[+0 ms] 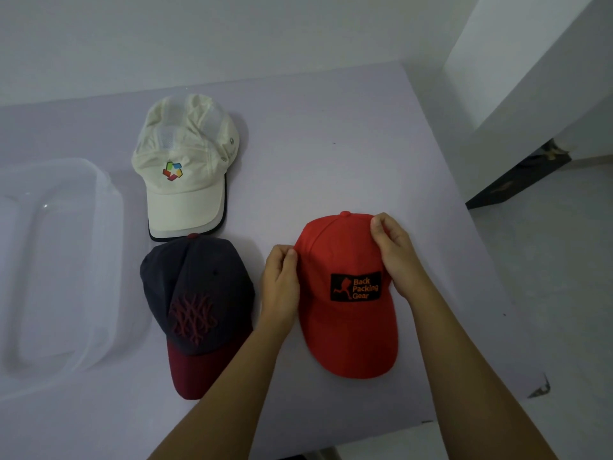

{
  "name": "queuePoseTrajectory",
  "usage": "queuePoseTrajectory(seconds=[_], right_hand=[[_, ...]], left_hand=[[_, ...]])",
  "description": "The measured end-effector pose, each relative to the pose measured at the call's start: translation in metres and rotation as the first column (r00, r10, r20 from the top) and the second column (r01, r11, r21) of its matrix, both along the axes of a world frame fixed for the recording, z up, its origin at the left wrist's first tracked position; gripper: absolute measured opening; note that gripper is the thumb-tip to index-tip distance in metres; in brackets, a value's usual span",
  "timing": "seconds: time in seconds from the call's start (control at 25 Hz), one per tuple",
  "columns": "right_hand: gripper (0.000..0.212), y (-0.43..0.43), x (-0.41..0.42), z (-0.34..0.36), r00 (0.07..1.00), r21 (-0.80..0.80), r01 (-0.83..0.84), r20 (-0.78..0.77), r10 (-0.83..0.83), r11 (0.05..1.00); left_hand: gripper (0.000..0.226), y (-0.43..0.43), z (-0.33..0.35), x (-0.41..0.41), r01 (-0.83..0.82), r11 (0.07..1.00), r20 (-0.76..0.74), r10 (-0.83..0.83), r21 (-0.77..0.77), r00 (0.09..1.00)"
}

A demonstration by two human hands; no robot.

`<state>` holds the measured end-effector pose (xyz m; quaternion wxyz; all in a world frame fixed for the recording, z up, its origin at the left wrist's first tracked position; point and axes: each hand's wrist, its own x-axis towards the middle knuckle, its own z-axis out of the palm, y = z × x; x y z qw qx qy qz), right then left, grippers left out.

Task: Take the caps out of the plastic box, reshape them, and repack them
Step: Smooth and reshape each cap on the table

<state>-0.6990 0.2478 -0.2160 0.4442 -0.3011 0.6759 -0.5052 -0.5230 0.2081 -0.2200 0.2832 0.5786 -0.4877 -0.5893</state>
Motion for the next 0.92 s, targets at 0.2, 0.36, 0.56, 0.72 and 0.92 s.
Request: queuePoseTrajectory(seconds=[0.2, 0.36, 0.56, 0.72, 0.92], right_hand=[[0.032, -0.001, 0.0, 0.0, 1.0, -0.012, 0.013, 0.002, -0.013, 1.0], [0.029, -0.003, -0.002, -0.003, 1.0, -0.024, -0.003, -0.01, 0.002, 1.0], [0.029, -0.003, 0.001, 0.0, 1.0, -0.045, -0.012, -0.016, 0.012, 0.999], [0.033, -0.008, 0.005, -0.001, 0.988, 0.071, 0.009, -0.154, 0.002, 0.997], [0.032, -0.015, 0.012, 0.005, 0.99, 0.114, -0.084, -0.102, 0.095, 0.99]], left_hand=[[0.023, -0.003, -0.006, -0.003, 0.055, 0.995, 0.072, -0.049, -0.085, 0.996], [0.021, -0.007, -0.003, -0.002, 0.128, 0.986, 0.176, -0.108, -0.106, 0.978], [0.027, -0.023, 0.021, -0.011, 0.185, 0.98, 0.185, -0.168, -0.078, 0.968], [0.03, -0.032, 0.024, -0.007, 0.143, 0.99, 0.236, -0.135, -0.017, 0.962], [0.03, -0.038, 0.034, -0.005, 0.299, 0.949, 0.376, -0.243, -0.099, 0.894]])
